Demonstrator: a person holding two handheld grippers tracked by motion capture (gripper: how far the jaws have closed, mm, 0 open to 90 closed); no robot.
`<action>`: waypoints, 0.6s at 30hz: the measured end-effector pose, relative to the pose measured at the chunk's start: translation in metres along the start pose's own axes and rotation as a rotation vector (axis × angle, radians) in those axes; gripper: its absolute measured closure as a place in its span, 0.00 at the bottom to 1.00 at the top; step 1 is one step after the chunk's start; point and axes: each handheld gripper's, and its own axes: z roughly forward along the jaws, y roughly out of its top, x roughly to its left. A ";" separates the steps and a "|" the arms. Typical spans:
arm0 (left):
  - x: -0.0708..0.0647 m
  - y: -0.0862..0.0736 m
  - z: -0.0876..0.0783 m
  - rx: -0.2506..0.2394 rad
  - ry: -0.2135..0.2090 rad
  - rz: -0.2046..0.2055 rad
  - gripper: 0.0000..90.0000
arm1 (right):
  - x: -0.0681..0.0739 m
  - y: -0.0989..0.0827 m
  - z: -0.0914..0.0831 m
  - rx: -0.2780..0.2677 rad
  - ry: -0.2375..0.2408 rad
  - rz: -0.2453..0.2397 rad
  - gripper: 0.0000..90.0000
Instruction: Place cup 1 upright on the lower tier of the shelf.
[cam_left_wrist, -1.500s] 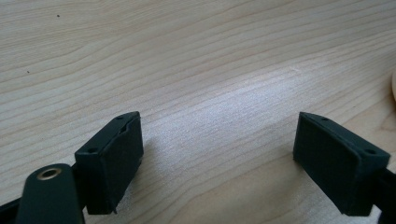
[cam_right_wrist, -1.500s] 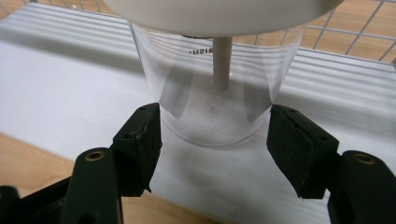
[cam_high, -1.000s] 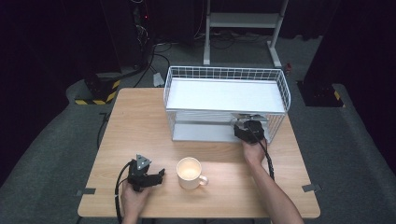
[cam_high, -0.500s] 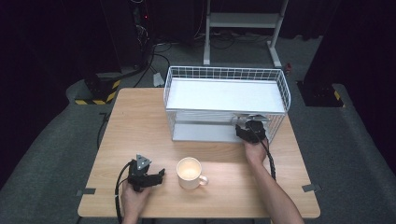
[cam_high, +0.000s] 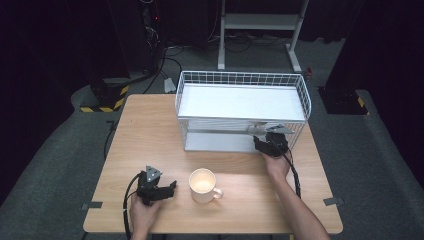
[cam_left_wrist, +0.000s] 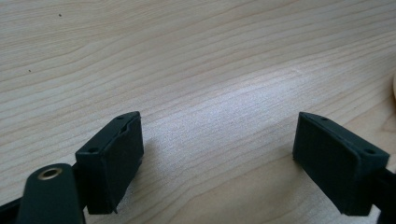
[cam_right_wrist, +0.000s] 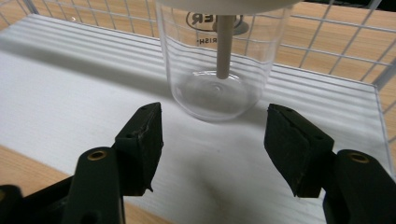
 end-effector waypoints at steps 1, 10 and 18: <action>0.000 0.000 0.000 0.000 0.000 0.001 0.19 | -0.001 -0.001 -0.003 -0.004 0.006 0.007 0.41; 0.000 0.000 0.000 0.000 0.000 0.000 0.18 | -0.004 -0.001 -0.021 -0.036 0.049 0.007 0.38; 0.000 0.000 0.000 0.000 0.000 0.000 0.18 | -0.001 -0.004 -0.032 -0.041 0.065 -0.011 0.36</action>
